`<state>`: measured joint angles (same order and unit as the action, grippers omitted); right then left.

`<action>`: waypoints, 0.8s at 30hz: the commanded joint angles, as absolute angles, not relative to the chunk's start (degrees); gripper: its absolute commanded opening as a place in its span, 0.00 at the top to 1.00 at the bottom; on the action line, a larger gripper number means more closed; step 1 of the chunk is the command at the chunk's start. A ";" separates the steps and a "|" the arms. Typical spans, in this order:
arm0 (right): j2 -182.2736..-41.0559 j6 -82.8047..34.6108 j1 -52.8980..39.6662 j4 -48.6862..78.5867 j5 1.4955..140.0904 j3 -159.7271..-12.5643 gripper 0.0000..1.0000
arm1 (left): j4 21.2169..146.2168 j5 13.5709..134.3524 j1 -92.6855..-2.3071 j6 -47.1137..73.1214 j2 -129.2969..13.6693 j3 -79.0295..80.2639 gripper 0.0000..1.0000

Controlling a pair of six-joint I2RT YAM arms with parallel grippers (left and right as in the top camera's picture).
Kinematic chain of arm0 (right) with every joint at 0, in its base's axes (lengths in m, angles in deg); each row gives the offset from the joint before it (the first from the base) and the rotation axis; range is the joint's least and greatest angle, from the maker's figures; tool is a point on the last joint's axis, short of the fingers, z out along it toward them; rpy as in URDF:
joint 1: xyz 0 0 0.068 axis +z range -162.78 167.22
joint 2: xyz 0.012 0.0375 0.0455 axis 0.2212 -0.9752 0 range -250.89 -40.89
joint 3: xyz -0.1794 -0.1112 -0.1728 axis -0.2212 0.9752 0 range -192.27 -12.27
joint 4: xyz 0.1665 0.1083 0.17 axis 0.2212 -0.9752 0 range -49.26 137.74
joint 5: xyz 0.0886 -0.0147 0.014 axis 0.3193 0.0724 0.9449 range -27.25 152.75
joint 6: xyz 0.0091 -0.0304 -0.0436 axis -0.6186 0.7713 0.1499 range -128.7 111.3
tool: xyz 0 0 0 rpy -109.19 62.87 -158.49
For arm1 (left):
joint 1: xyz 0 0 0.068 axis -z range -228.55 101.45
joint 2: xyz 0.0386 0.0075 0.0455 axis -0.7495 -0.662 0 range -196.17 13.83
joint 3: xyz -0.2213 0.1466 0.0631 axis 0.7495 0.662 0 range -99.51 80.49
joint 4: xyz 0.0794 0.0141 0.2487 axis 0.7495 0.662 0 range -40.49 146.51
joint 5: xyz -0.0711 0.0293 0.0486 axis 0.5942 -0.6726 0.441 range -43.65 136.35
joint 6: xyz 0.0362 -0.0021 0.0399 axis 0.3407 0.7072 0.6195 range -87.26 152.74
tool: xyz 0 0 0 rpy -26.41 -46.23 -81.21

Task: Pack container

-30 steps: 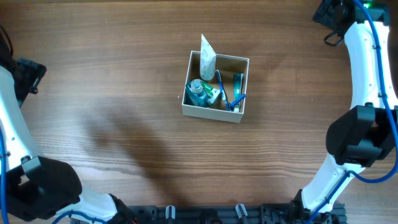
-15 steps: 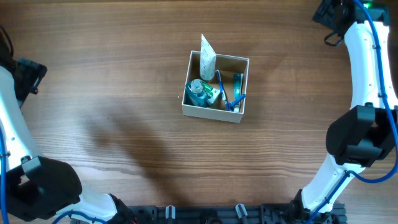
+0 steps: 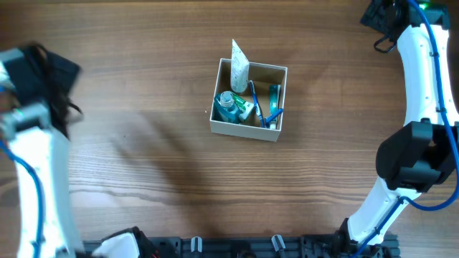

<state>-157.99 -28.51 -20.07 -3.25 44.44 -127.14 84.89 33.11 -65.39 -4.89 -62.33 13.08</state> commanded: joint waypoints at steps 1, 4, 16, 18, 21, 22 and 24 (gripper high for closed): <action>-158.86 -28.21 -20.13 -3.03 43.07 -127.03 0.00 | 76.62 32.98 -58.92 -5.04 -51.38 29.49 0.00; -158.86 -28.21 -20.13 -3.05 43.07 -127.03 0.00 | 72.54 32.96 -54.11 -5.04 -43.18 37.49 0.00; -158.86 -28.18 -20.13 -3.05 43.07 -127.03 0.00 | 68.73 30.16 -49.93 -5.04 -13.24 56.35 0.00; -158.86 -28.21 -20.13 -3.05 43.07 -127.03 0.00 | 67.29 30.16 -49.93 -5.02 -9.61 59.30 0.00; -158.86 -28.21 -20.13 -3.05 43.07 -127.03 0.00 | 63.64 30.18 -49.93 -5.02 -4.76 64.29 0.00; -158.86 -28.21 -20.13 -3.05 43.07 -127.03 0.00 | 62.29 30.18 -49.93 -5.02 -3.47 65.86 0.00; -158.86 -28.21 -20.13 -3.05 43.07 -127.03 0.00 | 59.71 30.18 -49.93 -5.00 -1.39 68.85 0.00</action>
